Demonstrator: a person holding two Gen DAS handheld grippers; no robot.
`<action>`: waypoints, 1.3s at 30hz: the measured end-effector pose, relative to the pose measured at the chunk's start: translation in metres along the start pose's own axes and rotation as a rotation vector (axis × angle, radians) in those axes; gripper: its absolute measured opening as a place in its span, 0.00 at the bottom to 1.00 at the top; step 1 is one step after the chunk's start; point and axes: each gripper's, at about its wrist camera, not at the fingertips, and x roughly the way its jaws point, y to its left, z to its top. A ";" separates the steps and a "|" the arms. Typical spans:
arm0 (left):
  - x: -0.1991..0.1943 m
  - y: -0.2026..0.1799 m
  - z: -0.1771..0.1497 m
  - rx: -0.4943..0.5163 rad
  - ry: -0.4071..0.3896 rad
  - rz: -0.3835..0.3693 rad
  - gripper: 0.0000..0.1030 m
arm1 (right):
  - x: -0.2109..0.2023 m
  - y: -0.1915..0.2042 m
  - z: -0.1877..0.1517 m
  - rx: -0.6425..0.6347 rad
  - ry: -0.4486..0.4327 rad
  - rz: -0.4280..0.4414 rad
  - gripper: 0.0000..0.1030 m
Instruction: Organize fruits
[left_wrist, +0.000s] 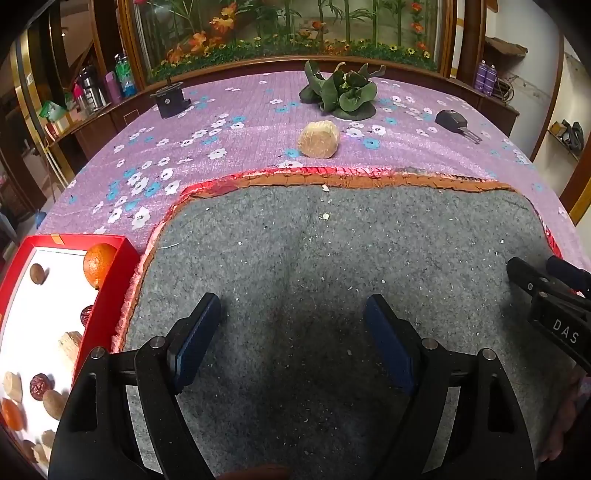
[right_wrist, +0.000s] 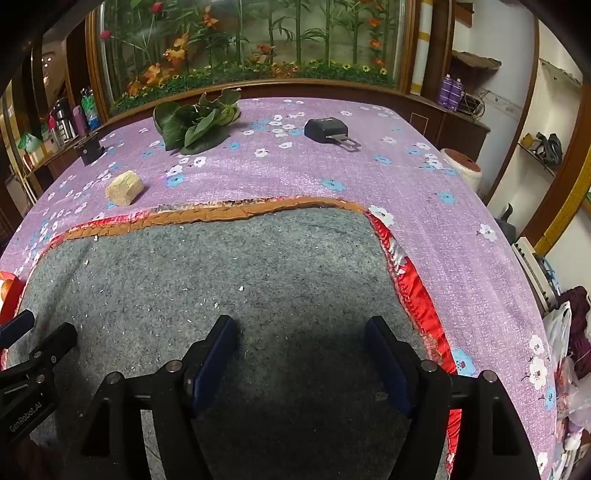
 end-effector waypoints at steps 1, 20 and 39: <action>0.000 0.000 0.000 -0.001 0.001 -0.001 0.79 | 0.000 0.000 0.000 0.000 0.000 -0.001 0.72; 0.008 0.010 0.000 -0.062 0.039 0.004 1.00 | 0.006 0.000 -0.002 0.017 0.043 -0.013 1.00; 0.008 0.010 0.001 -0.063 0.039 0.004 1.00 | 0.004 -0.003 -0.005 0.016 0.039 0.002 1.00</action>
